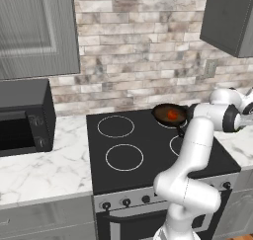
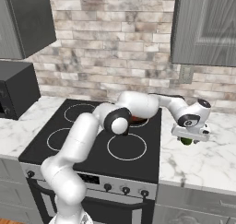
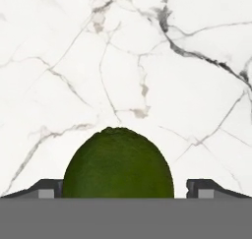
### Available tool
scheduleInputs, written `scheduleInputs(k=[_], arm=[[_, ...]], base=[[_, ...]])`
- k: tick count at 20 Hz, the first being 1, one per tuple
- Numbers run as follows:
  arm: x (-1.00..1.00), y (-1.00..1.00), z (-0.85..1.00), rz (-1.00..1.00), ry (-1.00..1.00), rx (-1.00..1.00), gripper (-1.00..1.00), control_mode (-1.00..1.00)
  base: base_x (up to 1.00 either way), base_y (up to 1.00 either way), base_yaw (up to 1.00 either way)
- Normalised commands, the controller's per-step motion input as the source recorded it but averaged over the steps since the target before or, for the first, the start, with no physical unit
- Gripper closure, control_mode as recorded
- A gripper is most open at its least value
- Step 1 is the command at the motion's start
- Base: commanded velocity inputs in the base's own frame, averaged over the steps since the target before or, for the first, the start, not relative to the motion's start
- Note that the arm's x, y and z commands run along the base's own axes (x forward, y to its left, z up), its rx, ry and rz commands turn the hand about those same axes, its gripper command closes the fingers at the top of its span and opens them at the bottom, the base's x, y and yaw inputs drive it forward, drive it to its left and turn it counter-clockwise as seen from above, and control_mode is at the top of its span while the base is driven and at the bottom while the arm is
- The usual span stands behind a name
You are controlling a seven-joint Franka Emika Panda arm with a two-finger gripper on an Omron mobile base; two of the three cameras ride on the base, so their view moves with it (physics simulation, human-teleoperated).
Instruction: Put the lime and tomato in the pan. Then turn on the rear right burner and set the heat to medium.
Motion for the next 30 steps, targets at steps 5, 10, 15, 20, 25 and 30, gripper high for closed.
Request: scheduleInputs(k=[5,10,15,20,25,30], arm=[[0.00,0.00,0.00,0.00,0.00,0.00,1.00,-1.00],[-0.12,0.11,0.03,0.03,-0.03,0.00,1.00,-1.00],[-0.44,0.73,0.55,0.10,-0.04,0.00,1.00,-1.00],[-0.27,0.82,0.76,0.04,0.00,0.00,1.00,-1.00],[-0.07,0.96,0.60,0.00,0.12,0.00,1.00,-1.00],[0.02,0.83,0.32,0.00,0.16,0.00,1.00,-1.00]], base=[[0.00,0.00,0.00],[0.00,0.00,0.00],[0.00,0.00,0.00],[0.00,0.00,0.00],[0.00,0.00,0.00],[0.00,0.00,0.00]])
